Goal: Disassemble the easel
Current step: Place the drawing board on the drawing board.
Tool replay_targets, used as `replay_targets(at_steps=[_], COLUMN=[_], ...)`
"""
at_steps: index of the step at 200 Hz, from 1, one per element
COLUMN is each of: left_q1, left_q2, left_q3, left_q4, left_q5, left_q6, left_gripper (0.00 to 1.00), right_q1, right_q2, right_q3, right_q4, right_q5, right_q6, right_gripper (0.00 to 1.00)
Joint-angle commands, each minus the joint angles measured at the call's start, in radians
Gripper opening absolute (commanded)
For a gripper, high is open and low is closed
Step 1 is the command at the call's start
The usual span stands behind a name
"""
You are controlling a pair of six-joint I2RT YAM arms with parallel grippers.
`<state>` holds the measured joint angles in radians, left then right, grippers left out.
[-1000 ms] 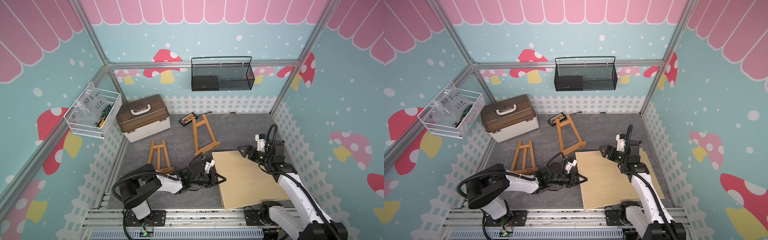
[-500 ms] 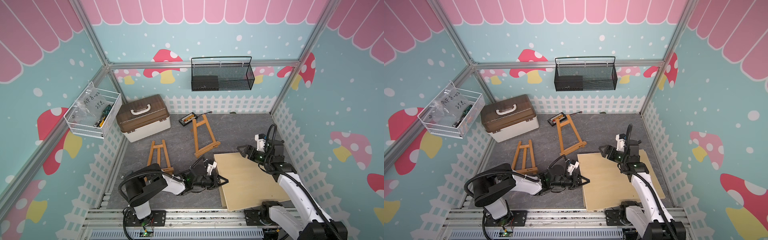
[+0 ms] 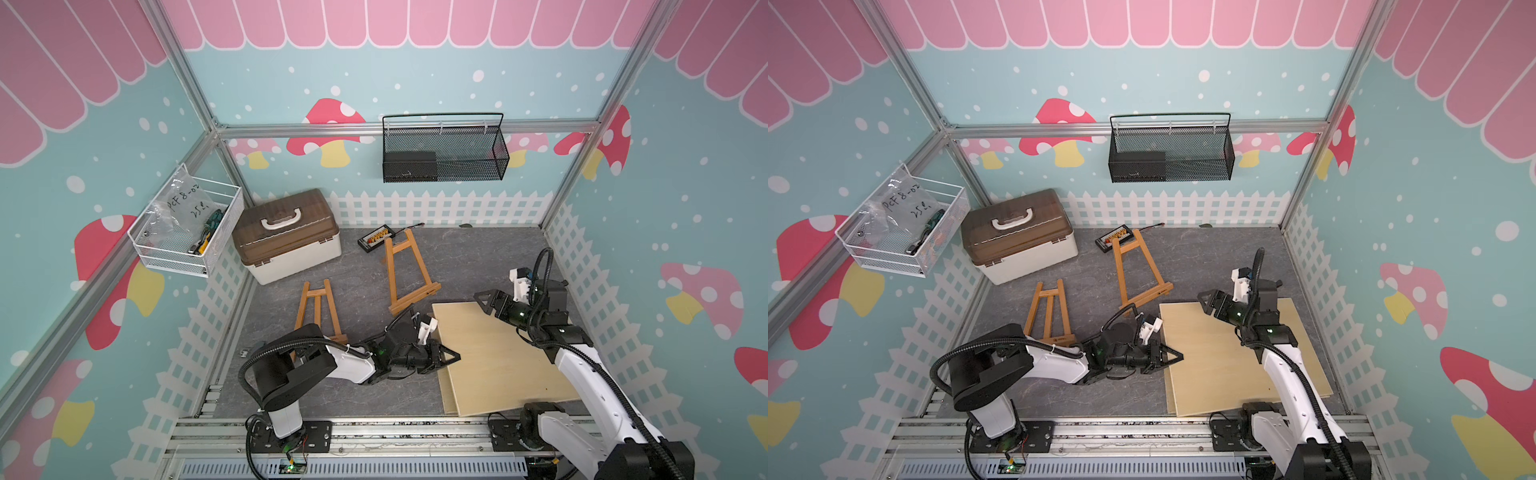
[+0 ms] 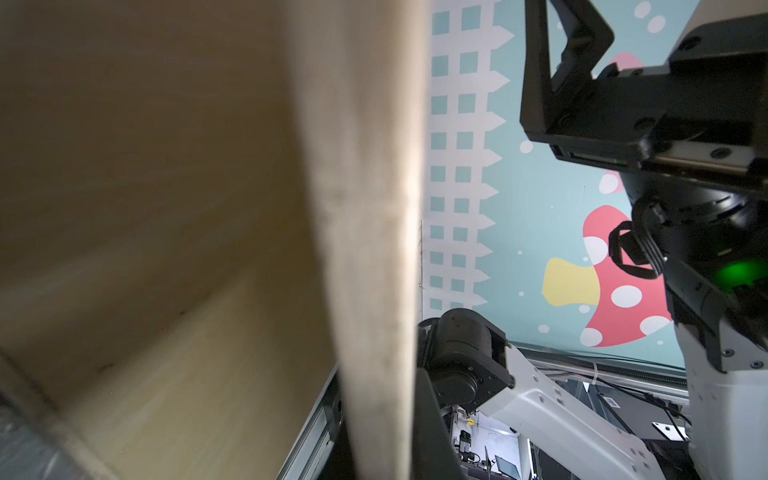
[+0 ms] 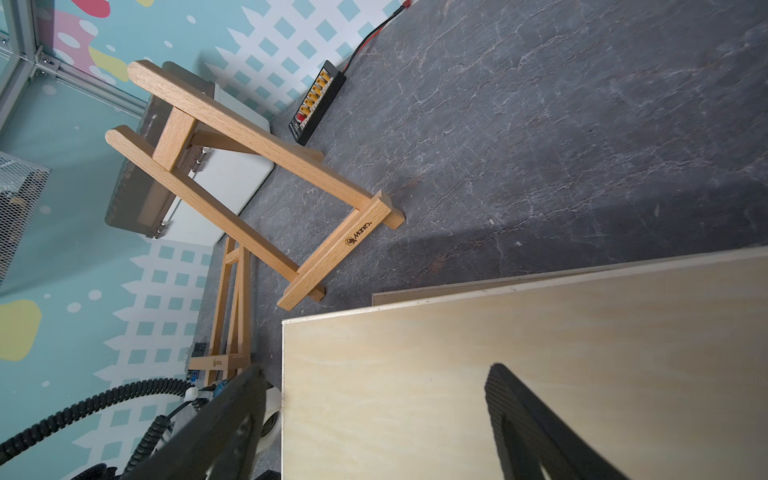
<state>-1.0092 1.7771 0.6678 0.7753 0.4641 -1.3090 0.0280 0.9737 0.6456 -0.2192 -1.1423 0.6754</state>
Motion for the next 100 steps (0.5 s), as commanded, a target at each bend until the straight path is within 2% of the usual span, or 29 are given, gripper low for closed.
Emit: replay_targets(at_steps=[1,46,100], left_q1=[0.024,0.053,0.084], left_q2=[0.026,0.024,0.077], left_q3=[-0.011,-0.031,0.016], left_q4=[-0.156,-0.179,-0.196], left_q5=[-0.082,-0.063,-0.023], left_q6=[0.105,0.132,0.168], left_gripper=[0.04,0.1,0.17], right_q1=[0.006,0.006,0.006], right_q2=[-0.001,-0.009,-0.014], right_q3=[0.014,0.009,0.015], right_q4=[0.046,0.07,0.083], right_q5=[0.014,0.013,0.018], right_q6=[0.01,0.033,0.047], right_gripper=[0.86,0.86,0.86])
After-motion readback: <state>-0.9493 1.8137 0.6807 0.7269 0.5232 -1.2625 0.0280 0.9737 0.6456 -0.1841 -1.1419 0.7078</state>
